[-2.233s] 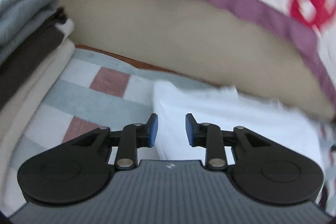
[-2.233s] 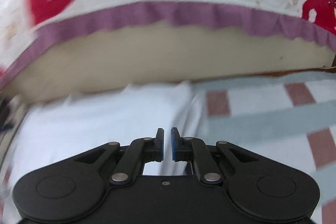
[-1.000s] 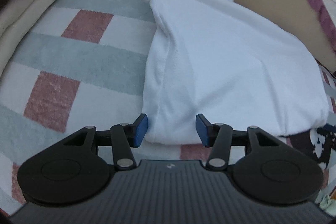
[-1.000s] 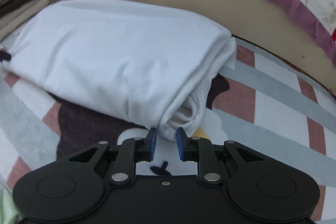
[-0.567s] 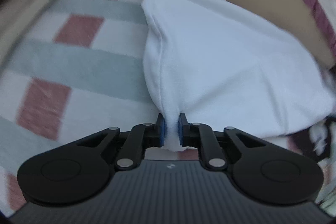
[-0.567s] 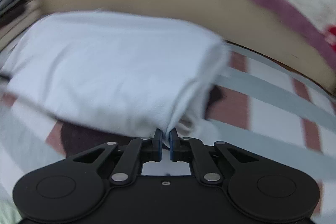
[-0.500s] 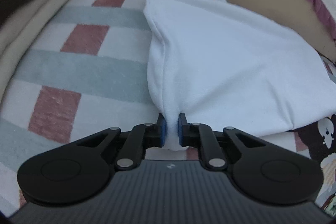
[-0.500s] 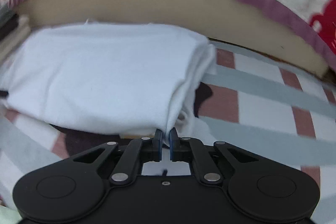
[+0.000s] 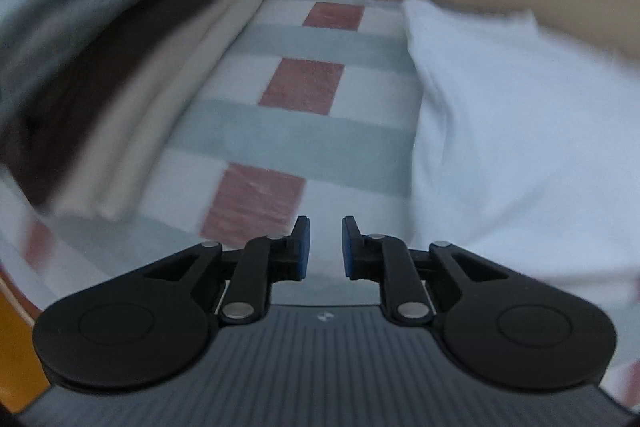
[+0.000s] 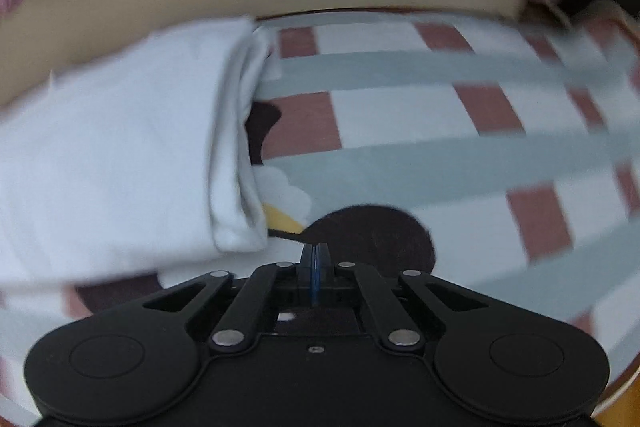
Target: Fold clothes
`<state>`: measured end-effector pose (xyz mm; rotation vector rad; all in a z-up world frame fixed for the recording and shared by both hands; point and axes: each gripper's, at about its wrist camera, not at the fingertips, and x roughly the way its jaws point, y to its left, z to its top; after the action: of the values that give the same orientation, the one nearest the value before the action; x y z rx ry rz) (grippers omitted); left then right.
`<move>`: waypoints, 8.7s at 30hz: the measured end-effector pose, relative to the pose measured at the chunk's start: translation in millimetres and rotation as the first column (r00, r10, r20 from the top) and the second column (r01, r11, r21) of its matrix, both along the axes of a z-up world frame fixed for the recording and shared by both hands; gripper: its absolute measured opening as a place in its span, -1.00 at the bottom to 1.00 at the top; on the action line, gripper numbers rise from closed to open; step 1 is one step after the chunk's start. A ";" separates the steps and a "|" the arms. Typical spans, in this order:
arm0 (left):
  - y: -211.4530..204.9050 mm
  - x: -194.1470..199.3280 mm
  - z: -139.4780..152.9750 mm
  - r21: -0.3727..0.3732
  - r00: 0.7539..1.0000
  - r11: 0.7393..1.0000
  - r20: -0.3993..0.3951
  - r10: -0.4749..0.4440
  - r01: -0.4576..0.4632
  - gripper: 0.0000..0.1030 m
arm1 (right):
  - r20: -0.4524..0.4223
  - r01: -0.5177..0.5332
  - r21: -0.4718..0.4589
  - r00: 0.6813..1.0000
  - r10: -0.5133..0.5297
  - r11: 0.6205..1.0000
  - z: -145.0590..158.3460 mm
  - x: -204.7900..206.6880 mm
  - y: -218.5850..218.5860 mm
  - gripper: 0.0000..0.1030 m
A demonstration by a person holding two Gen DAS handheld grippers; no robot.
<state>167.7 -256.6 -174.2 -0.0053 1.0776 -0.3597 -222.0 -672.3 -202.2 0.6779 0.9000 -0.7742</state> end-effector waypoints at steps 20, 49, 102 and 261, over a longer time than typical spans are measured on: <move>-28.8 30.1 -14.6 -0.009 0.992 0.998 0.108 0.066 -0.066 -0.45 | 0.321 0.221 0.346 0.885 -0.336 0.912 -67.1 2.3 -19.3 0.07; -106.9 19.1 -23.0 0.208 0.928 0.945 0.224 -0.298 0.254 -0.83 | 0.217 -0.056 0.091 0.976 0.035 0.994 -26.4 24.3 -31.9 -0.92; -86.9 39.8 -11.6 0.036 0.943 0.968 0.219 -0.251 0.250 -0.54 | 0.346 -0.091 0.003 0.935 0.084 0.996 -30.5 94.4 -110.7 -0.79; -30.6 45.0 -46.1 -0.438 0.953 0.892 -0.210 -0.220 0.110 -0.73 | 0.461 -0.358 -0.053 0.820 0.341 0.932 21.8 237.5 212.0 -0.70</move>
<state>212.7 -287.2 -220.3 -0.3574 1.2396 -0.7616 15.4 -460.3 -180.4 0.6661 0.5712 -0.2422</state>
